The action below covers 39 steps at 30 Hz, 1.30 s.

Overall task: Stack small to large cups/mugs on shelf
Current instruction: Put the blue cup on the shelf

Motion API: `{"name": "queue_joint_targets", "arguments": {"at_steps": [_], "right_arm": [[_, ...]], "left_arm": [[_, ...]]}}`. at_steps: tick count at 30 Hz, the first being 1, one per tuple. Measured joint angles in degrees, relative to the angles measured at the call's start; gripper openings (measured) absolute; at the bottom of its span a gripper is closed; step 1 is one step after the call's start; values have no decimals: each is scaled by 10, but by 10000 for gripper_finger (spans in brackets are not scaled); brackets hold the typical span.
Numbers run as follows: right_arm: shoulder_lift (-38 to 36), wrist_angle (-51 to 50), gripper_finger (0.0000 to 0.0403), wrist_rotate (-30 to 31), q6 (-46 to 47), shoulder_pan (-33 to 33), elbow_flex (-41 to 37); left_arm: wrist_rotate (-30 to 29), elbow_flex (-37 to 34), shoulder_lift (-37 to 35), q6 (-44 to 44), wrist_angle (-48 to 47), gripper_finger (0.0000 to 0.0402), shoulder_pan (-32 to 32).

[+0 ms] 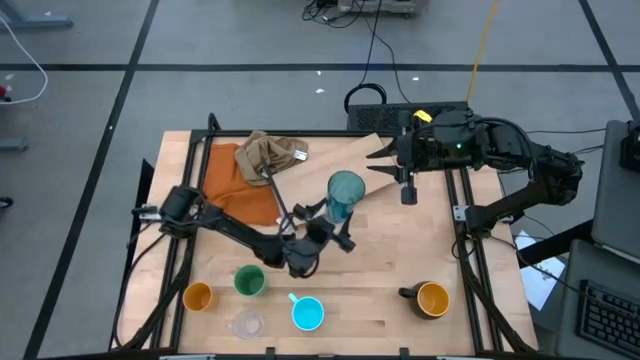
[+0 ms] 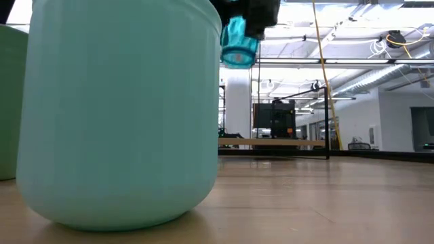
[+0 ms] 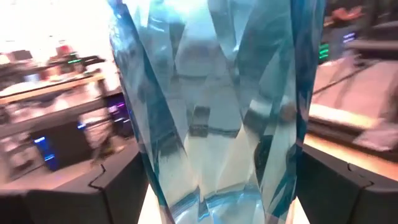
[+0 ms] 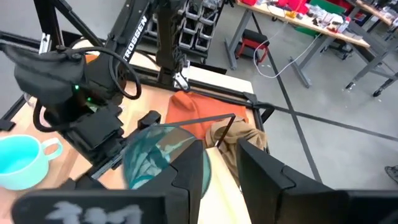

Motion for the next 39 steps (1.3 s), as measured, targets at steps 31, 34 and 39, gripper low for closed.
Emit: {"name": "queue_joint_targets", "arguments": {"at_steps": [31,34,39], "right_arm": [[-1,-11,86,-1,-9,0,0],[-1,-11,86,-1,-9,0,0],[-1,-12,86,-1,-10,0,0]], "left_arm": [[-150,-3,55,-257,-113,328,32],[-149,-3,55,-263,-113,328,39],[-148,-3,65,-287,-126,328,52]]}}
